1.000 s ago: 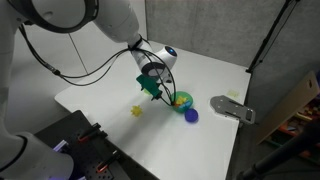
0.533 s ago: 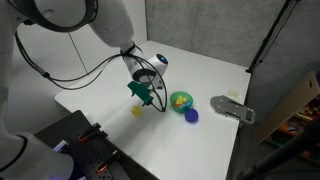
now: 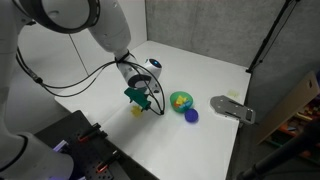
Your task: Place the green bowl upright then put the yellow toy in the bowl
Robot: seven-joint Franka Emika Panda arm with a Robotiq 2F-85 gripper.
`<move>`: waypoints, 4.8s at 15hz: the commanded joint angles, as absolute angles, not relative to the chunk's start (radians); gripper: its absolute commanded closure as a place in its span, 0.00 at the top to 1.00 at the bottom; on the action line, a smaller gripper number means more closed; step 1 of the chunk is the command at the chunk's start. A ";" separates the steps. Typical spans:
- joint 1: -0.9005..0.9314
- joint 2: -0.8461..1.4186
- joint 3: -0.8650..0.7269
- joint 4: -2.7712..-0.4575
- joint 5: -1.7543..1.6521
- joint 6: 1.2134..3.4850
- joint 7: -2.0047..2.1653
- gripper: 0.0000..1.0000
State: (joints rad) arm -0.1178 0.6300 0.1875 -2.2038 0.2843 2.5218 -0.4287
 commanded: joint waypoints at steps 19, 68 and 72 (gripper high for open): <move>-0.097 0.678 0.189 -2.195 0.156 2.616 -0.326 0.23; -0.137 0.322 0.049 -1.907 0.260 2.152 -0.167 1.00; -0.094 0.180 0.023 -2.002 0.197 2.113 -0.117 1.00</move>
